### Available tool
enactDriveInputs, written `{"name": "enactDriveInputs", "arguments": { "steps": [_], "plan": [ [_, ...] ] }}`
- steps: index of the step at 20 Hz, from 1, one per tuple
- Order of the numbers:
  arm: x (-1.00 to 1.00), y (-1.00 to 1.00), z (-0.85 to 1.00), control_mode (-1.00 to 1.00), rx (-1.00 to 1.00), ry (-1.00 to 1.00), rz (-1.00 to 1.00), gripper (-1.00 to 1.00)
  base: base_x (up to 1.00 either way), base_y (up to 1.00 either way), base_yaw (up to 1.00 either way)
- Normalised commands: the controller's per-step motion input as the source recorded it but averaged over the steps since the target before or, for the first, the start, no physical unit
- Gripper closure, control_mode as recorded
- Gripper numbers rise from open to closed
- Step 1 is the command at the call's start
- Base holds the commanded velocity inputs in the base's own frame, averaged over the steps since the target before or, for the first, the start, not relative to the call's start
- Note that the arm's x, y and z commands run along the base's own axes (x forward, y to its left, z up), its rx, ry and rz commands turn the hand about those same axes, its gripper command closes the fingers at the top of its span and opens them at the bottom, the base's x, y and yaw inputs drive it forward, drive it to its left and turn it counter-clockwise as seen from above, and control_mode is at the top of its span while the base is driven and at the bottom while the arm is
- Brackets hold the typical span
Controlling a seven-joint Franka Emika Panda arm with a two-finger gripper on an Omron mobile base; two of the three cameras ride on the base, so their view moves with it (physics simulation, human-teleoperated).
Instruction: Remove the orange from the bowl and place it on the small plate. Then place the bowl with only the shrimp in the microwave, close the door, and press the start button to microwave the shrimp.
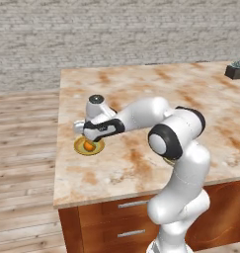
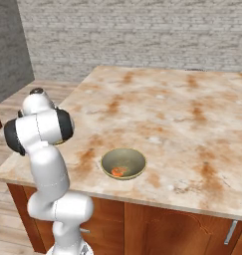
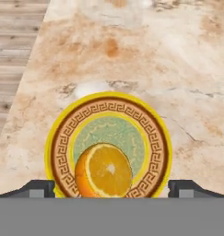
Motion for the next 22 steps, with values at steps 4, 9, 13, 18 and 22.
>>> {"name": "enactDriveInputs", "arguments": {
  "steps": [4, 9, 13, 18, 22],
  "plan": [
    [-0.3, -0.97, 0.21, -1.0, 0.17, -0.08, -0.1, -1.0, 0.0, 0.0, 0.0],
    [-0.29, -1.0, 0.04, -1.0, 0.19, 0.0, -0.09, -1.0, 0.0, 0.0, 0.0],
    [-0.28, -1.0, 0.18, -1.0, 0.16, 0.0, -0.11, -1.0, 0.0, 0.0, 0.0],
    [-0.39, -1.0, 0.19, -1.0, 0.18, 0.0, -0.13, -1.0, 0.0, 0.0, 0.0],
    [-0.43, -1.0, 0.22, -1.0, 0.18, 0.0, -0.14, -1.0, 0.0, 0.0, 0.0]
  ]
}}
